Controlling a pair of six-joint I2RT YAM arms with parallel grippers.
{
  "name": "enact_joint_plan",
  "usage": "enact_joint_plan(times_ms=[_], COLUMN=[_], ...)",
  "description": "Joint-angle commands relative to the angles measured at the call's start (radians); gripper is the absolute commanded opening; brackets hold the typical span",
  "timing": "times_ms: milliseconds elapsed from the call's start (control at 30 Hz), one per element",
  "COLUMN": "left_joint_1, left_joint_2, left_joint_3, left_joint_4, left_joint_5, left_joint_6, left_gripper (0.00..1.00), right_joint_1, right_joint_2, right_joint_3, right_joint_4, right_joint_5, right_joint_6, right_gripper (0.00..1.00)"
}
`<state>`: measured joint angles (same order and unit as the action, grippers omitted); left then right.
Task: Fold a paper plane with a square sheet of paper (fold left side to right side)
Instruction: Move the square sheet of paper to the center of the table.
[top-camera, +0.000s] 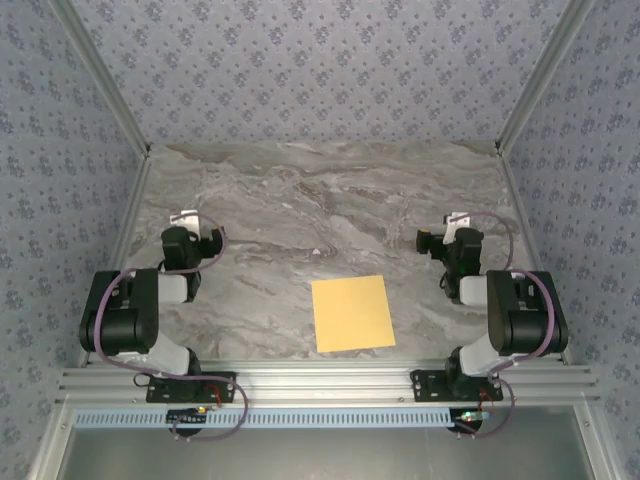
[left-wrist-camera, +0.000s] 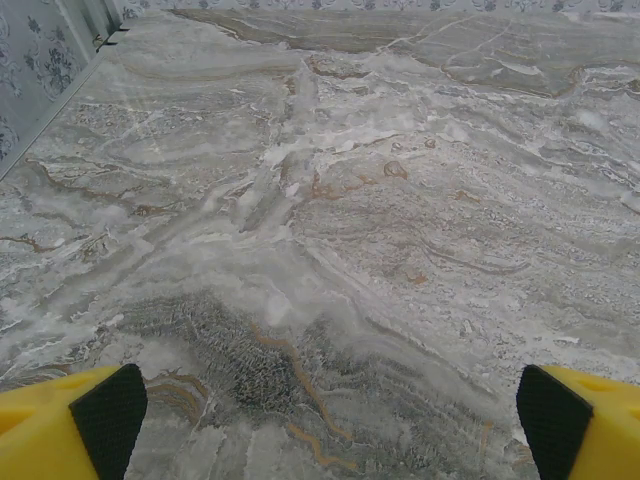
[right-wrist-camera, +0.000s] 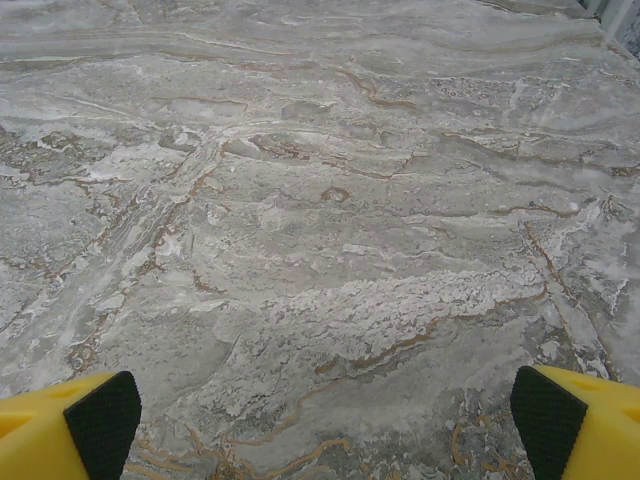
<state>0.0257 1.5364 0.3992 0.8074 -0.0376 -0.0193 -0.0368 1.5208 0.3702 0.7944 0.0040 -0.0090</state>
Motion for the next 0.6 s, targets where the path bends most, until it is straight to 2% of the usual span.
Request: enact_joint_plan(times_ms=[0,567], left_joint_1=[-0.007,-0.006], left_joint_2=[-0.003,-0.004], left_joint_3=[0.014,0.014], left_joint_4=[0.004,0.004], left_joint_5=[0.005,0.004], left_joint_6=[-0.004,-0.005], left_gripper=[0.98,0.98], right_joint_1=[0.002,-0.006], right_joint_2=[0.001,0.000], right_joint_3=[0.016,0.017], right_joint_4=[0.017,0.017], right_joint_5=[0.017,0.002], right_joint_6=[-0.008,-0.003], right_gripper=[1.00,1.00])
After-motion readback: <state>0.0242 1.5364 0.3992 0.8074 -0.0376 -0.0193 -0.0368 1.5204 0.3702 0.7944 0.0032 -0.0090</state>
